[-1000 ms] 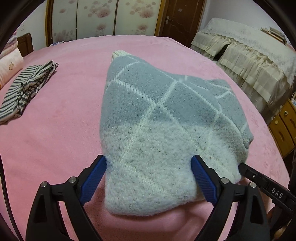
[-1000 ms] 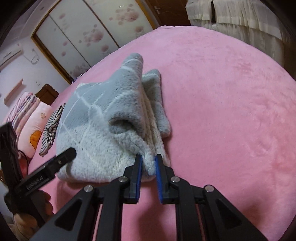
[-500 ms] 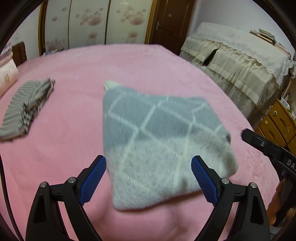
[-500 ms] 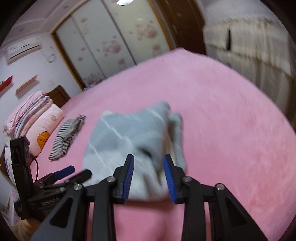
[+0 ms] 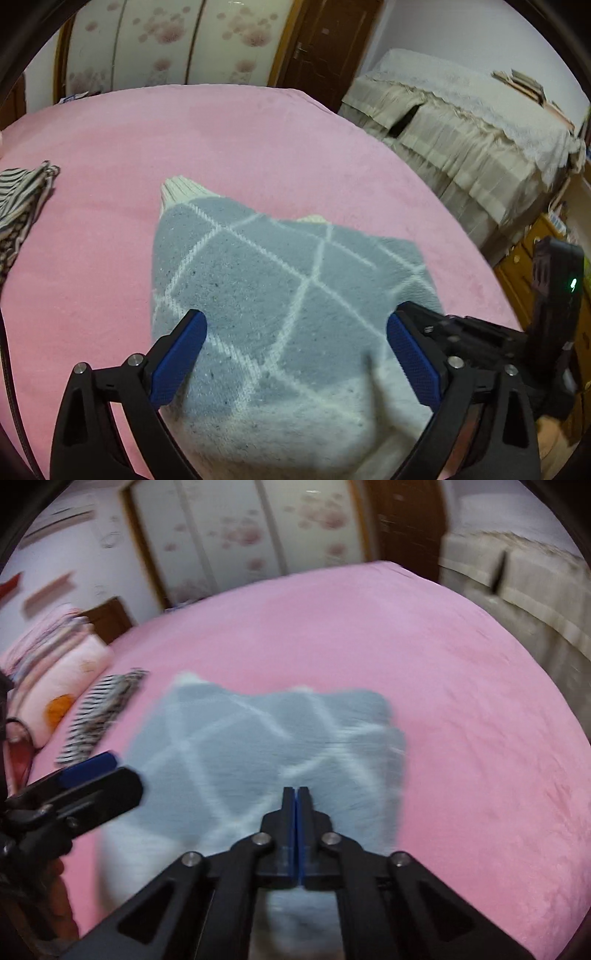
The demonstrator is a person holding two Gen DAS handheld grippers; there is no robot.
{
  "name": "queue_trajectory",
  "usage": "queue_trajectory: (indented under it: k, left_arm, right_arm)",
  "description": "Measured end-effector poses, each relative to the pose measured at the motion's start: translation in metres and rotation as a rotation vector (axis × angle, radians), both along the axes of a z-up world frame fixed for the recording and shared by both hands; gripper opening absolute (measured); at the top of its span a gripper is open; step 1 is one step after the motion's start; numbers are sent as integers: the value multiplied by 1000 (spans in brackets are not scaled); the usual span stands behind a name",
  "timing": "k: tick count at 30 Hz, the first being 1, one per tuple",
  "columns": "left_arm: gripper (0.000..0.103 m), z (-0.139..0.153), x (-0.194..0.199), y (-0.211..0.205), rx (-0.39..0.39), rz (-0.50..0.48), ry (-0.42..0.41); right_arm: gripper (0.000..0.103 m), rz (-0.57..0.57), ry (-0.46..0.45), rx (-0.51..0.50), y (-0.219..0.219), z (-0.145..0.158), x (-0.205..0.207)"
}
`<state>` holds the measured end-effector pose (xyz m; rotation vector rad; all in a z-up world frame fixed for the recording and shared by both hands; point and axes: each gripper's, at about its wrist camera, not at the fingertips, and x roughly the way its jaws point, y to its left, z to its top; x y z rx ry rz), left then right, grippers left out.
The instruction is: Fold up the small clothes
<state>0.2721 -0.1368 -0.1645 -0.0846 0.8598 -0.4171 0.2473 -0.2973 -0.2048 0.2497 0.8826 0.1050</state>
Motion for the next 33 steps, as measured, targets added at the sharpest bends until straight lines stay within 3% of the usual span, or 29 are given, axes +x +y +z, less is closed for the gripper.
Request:
queue_trajectory:
  k: [2,6,10,18,27,29,33]
  left_arm:
    - [96,-5,-5,-8,56,-26,-46]
    - [96,-15,-15,-17,138,-78,-106]
    - [96,-15,-19,-14,126,-94,-120]
    - [96,-7,-22,-13,126,-44,-106]
    - [102,19,-32,-9,137,22,-71]
    - [102,27,-34,-6,139,33,-70]
    - [103,46,-38,6,113,41,-60]
  right_arm:
    - [0,1,-5,25,-6,-6,-2]
    - [0,-10,-49,-29,-2,-10,-8]
    - [0,-37,-77,22,-8,-17,-12]
    - [0,-37,-56,7,-7,-10,-11]
    - [3,-23,-83,41,-2,26,-26]
    - [6,-17,-86,48,-2,37,-32]
    - [41,0,-123,36,-4,62,-45]
